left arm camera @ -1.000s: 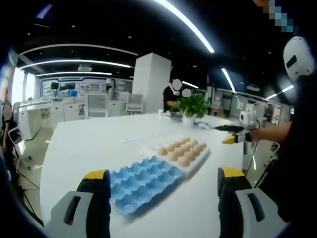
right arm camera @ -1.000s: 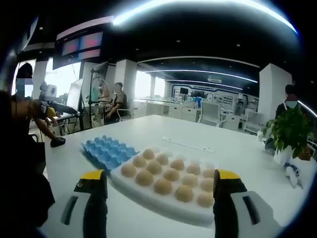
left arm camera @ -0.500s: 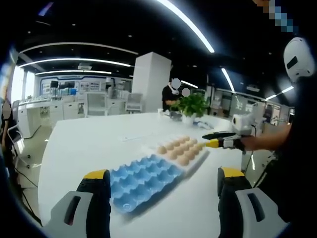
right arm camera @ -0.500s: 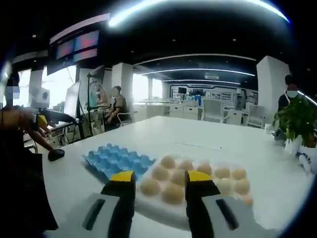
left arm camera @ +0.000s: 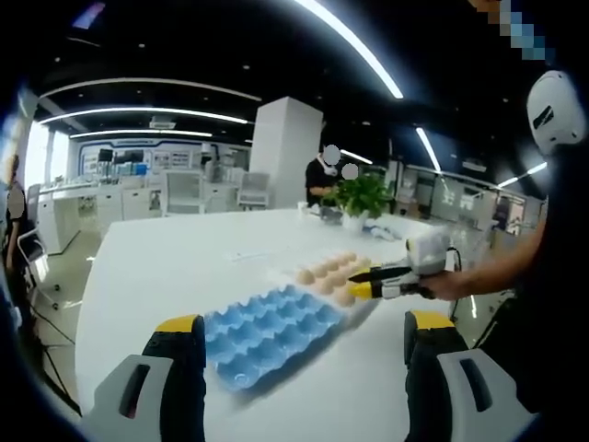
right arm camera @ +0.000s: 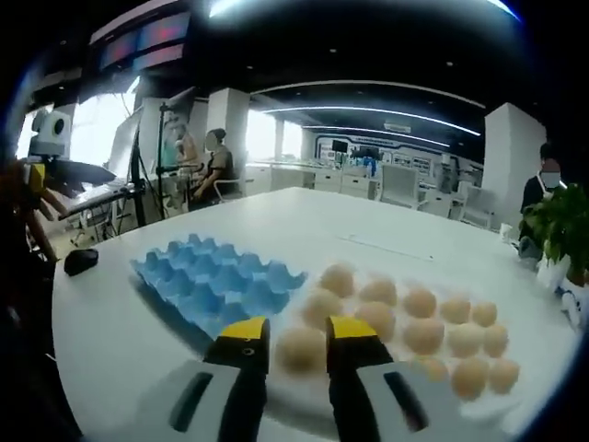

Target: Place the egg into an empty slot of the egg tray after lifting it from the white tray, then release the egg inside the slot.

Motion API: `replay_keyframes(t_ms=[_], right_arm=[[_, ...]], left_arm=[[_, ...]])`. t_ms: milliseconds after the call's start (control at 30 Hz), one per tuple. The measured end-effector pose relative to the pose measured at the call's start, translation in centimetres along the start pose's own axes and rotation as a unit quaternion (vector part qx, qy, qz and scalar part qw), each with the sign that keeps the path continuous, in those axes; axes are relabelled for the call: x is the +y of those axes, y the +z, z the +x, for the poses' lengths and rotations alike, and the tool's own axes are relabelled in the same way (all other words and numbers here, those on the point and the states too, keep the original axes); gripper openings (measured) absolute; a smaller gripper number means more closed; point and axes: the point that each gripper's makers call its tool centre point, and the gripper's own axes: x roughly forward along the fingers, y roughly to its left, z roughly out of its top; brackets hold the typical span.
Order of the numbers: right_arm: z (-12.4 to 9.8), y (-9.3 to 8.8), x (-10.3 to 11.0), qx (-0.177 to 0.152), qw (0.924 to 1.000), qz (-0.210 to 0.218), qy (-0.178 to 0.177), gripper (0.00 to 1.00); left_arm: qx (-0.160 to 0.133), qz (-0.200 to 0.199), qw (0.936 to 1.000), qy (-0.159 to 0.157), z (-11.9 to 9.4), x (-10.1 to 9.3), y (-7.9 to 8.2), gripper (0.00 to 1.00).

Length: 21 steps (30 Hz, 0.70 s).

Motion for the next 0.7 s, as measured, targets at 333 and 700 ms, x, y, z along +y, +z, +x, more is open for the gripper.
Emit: replay_keyframes(t_ms=[333, 700], right_arm=[[0.8, -1.3, -0.2, 0.025, 0.9995, -0.01, -0.013, 0.25], [0.8, -1.6, -0.1, 0.035, 0.9987, -0.038, -0.001, 0.26]], left_arm=[[-0.002, -0.002, 1.0, 0.001, -0.1, 0.1, 0.0, 0.9], [-0.005, 0.0, 1.0, -0.003, 0.2, 0.1, 0.4, 0.9]])
